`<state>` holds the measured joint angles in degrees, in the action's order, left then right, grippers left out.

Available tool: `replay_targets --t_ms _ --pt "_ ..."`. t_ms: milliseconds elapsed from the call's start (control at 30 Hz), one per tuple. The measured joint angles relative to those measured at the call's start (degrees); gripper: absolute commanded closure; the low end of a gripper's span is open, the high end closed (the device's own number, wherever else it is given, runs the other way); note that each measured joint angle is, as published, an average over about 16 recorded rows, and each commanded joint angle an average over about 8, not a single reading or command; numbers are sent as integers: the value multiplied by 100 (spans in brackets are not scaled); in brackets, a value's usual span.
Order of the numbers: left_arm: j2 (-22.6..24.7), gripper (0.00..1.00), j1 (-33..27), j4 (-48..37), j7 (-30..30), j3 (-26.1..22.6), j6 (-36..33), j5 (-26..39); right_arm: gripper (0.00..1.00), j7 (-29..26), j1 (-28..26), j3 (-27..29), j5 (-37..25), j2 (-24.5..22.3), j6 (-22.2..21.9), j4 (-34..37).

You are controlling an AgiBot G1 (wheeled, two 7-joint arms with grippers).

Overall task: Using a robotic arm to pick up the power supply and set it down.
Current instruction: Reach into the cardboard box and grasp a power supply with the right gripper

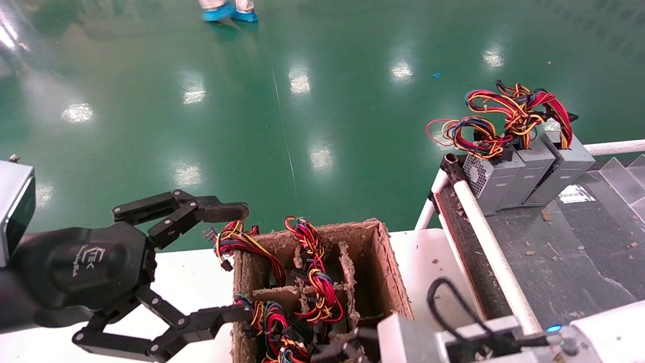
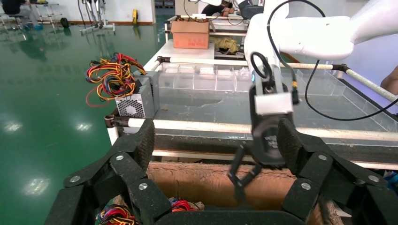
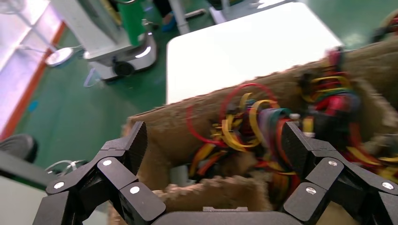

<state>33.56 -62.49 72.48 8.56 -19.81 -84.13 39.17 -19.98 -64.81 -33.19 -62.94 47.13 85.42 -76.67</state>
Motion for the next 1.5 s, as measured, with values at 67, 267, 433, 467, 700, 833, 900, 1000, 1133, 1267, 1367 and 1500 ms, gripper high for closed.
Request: replay_targets --t_ms 67,267,433,467,700,833,900,1000,1133,1267,1367,1500 --pt "0 0 0 0 0 0 0 0 0 -9 11 -53 -20 41 34 2" --pt "0 0 0 0 0 -1 0 0 0 -65 38 -202 -109 146 73 14" --pt "0 0 0 0 0 -1 0 -1 0 -136 41 -320 -225 229 58 26" --pt "0 0 0 0 -1 -1 0 -1 0 -151 40 -343 -255 246 48 28" --pt "-1 0 0 0 -1 -2 1 -1 0 -248 27 -473 -480 376 -81 41" --pt "-1 0 -1 0 -1 -2 1 -1 0 -301 8 -522 -609 460 -191 54" --pt "-1 0 -1 0 -1 -2 1 -1 0 -328 -6 -542 -678 505 -254 60" --pt "-1 0 -1 0 -1 -2 1 -2 2 -370 -33 -569 -775 577 -346 64" --pt "-1 0 -1 0 -1 -3 1 -2 39 -425 -79 -603 -889 678 -451 70" --pt "-1 0 -1 0 -1 -3 1 -2 82 -475 -130 -638 -986 779 -526 74" --pt "-1 0 -1 0 -2 -3 1 -2 88 -504 -166 -669 -1051 845 -558 69" --pt "-1 0 -1 0 -2 -3 1 -2 86 -531 -199 -708 -1113 920 -574 60"
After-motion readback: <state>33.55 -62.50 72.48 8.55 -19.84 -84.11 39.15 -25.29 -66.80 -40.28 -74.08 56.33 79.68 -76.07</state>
